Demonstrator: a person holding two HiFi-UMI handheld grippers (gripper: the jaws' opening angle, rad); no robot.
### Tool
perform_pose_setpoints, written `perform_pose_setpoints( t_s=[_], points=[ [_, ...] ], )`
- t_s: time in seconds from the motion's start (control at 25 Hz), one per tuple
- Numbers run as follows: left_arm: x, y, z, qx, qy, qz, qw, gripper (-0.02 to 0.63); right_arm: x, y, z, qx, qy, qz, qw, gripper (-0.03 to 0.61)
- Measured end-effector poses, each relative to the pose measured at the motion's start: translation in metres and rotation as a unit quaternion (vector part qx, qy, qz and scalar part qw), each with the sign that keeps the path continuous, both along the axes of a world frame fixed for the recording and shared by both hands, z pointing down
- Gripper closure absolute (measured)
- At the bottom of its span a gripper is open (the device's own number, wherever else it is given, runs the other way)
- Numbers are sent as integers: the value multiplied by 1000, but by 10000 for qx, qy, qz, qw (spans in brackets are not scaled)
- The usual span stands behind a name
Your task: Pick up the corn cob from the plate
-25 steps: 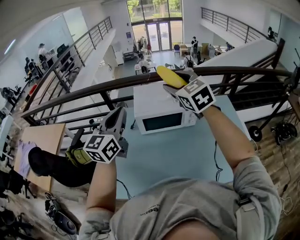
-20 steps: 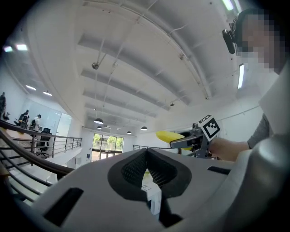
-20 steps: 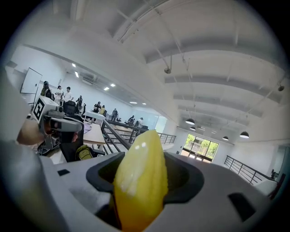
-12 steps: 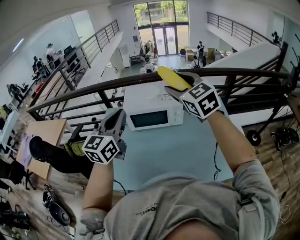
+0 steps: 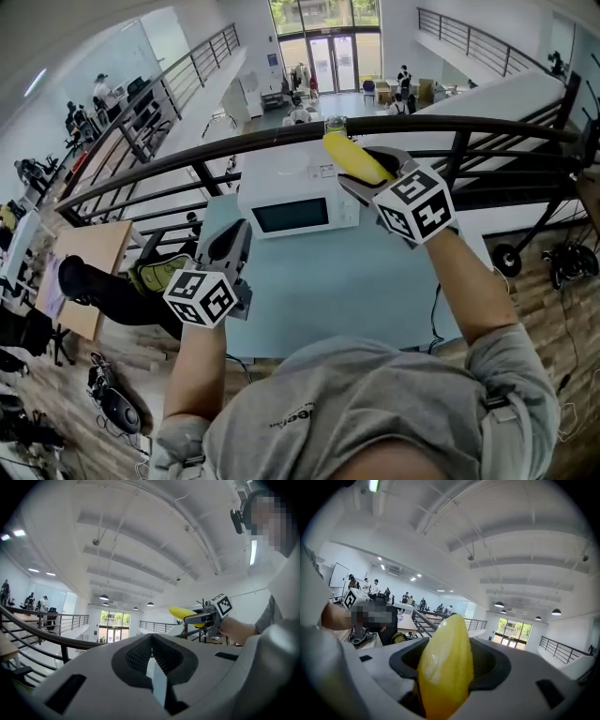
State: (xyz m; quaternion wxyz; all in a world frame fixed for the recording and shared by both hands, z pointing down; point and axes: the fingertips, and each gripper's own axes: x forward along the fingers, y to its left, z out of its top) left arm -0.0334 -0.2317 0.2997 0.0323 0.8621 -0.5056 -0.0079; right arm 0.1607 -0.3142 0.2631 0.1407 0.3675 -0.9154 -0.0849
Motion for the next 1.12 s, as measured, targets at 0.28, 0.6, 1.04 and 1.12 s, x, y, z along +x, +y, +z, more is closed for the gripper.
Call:
perform_pose_setpoints(
  t_s=[0.28, 0.6, 1.04, 1.12],
  points=[
    [-13, 9, 26, -204, 64, 63, 9998, 595, -2, 12, 32, -344, -89, 70, 9993, 308],
    [-69, 14, 66, -501, 284, 258, 9980, 595, -50, 32, 69, -646, -175, 109, 9977, 308],
    [-167, 41, 170, -1249, 213, 797, 9887, 595, -151, 66, 208, -1817, -338, 413, 9819, 308],
    [-180, 46, 189, -1399, 280, 887, 9858, 595, -160, 74, 235, -2058, -383, 528, 9764, 308]
  ],
)
